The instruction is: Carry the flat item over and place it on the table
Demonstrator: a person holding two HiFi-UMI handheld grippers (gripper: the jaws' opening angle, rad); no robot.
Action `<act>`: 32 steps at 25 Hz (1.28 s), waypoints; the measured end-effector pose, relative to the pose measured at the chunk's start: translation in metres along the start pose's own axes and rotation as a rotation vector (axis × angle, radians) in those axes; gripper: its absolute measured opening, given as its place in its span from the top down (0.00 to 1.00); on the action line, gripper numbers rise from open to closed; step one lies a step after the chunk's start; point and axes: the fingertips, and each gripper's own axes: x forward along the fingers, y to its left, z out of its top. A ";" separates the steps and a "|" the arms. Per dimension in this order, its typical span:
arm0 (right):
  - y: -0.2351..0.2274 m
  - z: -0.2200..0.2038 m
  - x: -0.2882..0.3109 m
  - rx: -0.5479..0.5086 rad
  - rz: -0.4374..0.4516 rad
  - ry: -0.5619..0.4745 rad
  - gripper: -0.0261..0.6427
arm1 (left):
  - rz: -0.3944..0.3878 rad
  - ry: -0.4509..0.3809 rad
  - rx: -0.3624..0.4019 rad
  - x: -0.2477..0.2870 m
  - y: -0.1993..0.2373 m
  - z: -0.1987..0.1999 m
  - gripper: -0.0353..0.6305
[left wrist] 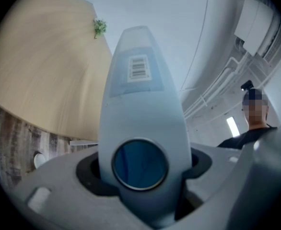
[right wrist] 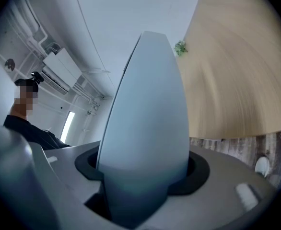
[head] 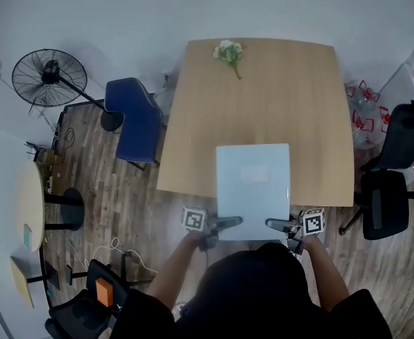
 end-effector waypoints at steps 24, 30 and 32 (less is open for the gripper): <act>-0.120 0.218 0.043 0.083 -0.008 -0.031 0.50 | 0.071 0.005 -0.084 0.039 0.134 0.213 0.38; -0.158 0.260 0.059 0.105 -0.039 -0.054 0.50 | 0.097 0.048 -0.093 0.041 0.181 0.257 0.36; -0.172 0.272 0.061 0.137 -0.063 -0.067 0.50 | 0.097 0.068 -0.115 0.044 0.196 0.270 0.36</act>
